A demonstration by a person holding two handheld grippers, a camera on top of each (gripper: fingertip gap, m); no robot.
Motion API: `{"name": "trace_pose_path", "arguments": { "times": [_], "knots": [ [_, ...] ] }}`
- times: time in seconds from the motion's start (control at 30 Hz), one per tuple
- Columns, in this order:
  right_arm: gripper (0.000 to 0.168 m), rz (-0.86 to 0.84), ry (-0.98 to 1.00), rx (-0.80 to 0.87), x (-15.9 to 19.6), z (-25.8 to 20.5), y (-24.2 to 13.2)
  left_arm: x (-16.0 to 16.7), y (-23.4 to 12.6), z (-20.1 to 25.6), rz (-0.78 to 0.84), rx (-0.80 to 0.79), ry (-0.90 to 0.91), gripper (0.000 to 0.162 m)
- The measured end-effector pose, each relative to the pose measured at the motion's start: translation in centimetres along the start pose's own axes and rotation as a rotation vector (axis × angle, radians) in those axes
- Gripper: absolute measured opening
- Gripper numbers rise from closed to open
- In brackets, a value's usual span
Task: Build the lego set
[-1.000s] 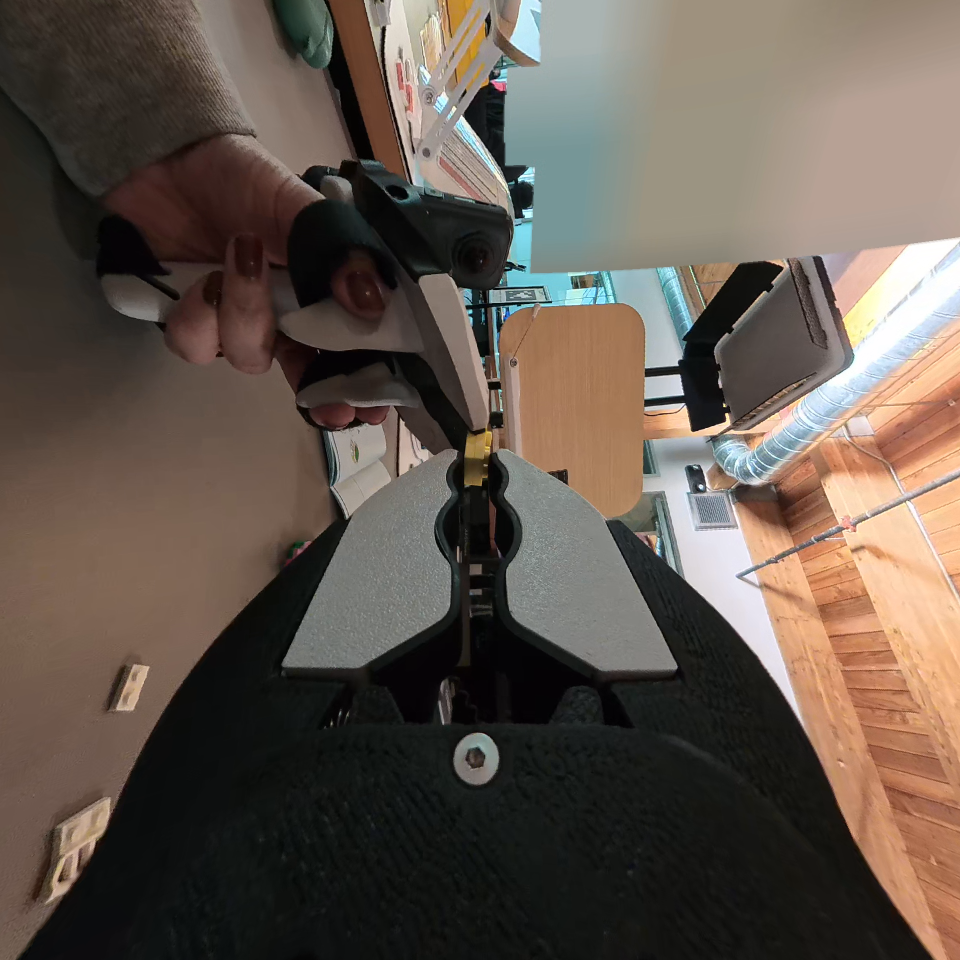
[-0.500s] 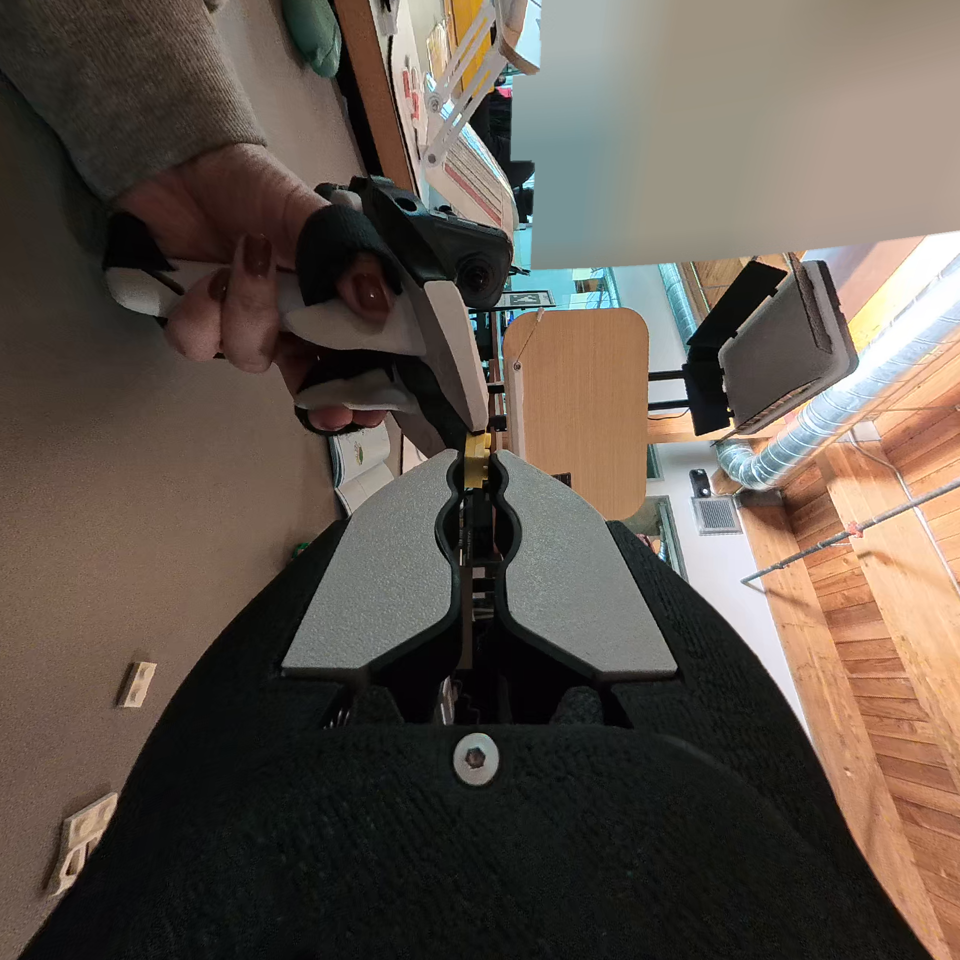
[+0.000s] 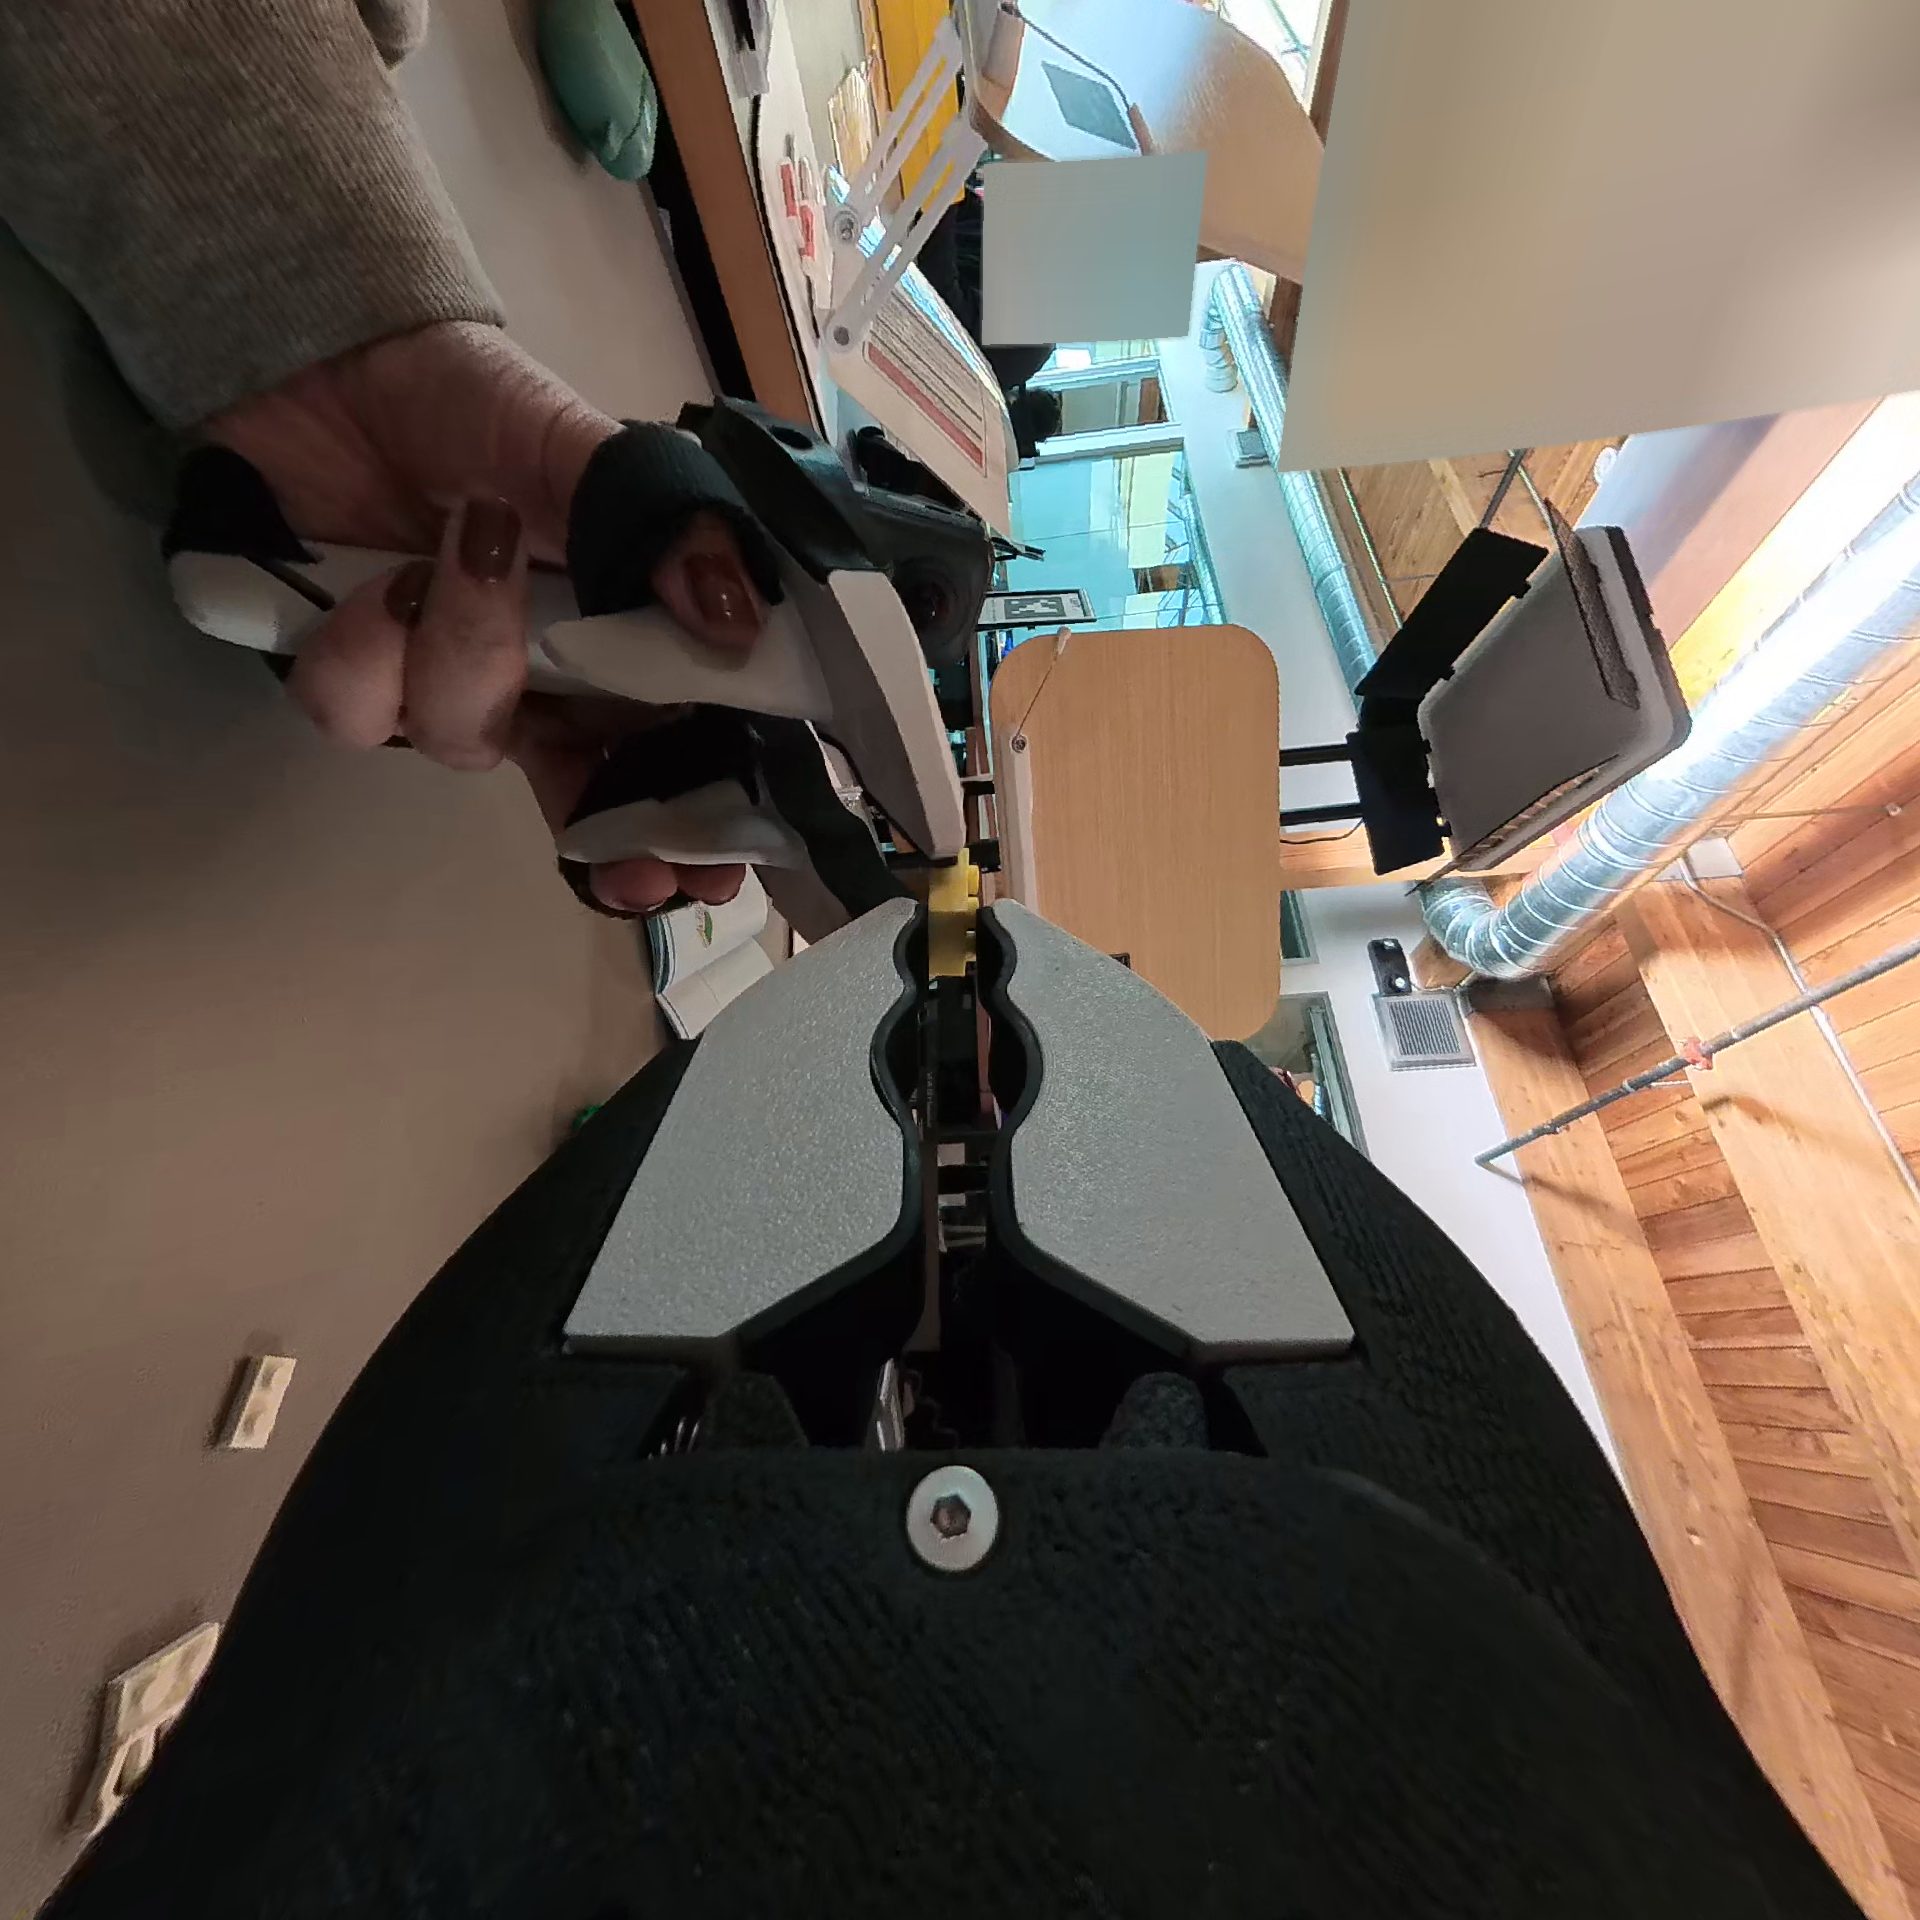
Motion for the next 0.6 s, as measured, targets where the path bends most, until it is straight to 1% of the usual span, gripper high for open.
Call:
{"name": "trace_pose_path", "arguments": {
  "times": [0.13,0.4,0.53,0.6],
  "knots": [
    [0.007,0.001,0.005,0.006,-0.11,0.12,-0.03,-0.08,0.00,0.22,0.014,0.010,0.025,0.015],
    [0.007,0.004,0.008,0.002,-0.26,0.21,0.02,-0.29,-0.09,0.26,0.040,0.030,0.002,0.016],
    [0.008,0.017,0.029,-0.007,-0.33,0.39,-0.12,-0.32,-0.05,0.34,0.031,0.005,0.070,0.015],
    [0.017,0.003,0.052,-0.050,0.36,0.69,-0.63,-0.52,-0.24,0.24,0.049,-0.025,0.105,0.015]
  ]
}}
Point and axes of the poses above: each gripper's, where its closed fingertips meet, y out along the fingers, x out of its underside, z = x × y across the jaws, the point moved 6 cm from there along -y, back along the fingers, and after that the axes turned 1 degree about -y, right-handed, at the moved point
